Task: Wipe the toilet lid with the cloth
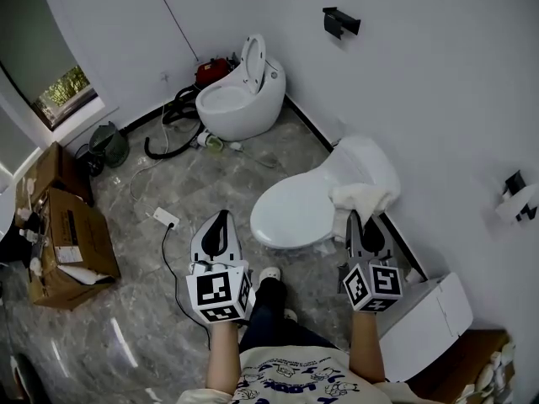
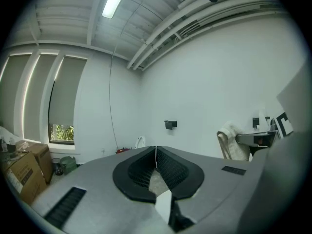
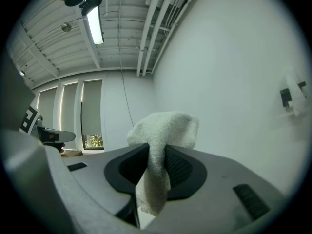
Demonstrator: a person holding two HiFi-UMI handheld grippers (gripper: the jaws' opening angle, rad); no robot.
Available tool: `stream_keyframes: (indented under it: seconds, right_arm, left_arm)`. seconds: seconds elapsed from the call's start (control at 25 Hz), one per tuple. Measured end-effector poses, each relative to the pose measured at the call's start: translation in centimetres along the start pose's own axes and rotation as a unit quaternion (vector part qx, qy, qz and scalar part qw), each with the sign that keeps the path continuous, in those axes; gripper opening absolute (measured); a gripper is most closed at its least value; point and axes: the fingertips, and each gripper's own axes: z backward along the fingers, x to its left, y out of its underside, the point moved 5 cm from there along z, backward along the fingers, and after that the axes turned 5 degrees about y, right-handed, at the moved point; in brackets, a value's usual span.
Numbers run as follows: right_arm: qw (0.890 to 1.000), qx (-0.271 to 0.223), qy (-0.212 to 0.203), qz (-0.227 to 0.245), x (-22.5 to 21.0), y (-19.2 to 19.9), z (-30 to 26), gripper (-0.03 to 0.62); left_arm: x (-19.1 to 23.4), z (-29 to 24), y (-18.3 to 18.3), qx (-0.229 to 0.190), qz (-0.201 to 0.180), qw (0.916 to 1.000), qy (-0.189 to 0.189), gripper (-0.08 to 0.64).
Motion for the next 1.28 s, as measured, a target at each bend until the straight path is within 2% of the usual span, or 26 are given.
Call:
stream_keyframes:
  seconds: [0.28,0.88,1.28]
  right_arm:
    - [1.0,0.008,0.015,-0.002,-1.0,0.3,-7.3,0.092]
    - [0.998,0.026,0.061,-0.007,-1.0,0.0,-24.5,0.092]
    - [0.996,0.061,0.071,-0.007,-2.7,2.9,-30.6,0.092]
  left_arm:
    - [1.8,-8.2,0.0,0.007,0.003,0.9999,0.014,0.008]
    - [8.7,-26.2,-0.9,0.029,0.005,0.9982,0.053,0.008]
    - [10.2,-32.8,2.3,0.068,0.006,0.9958,0.061,0.009]
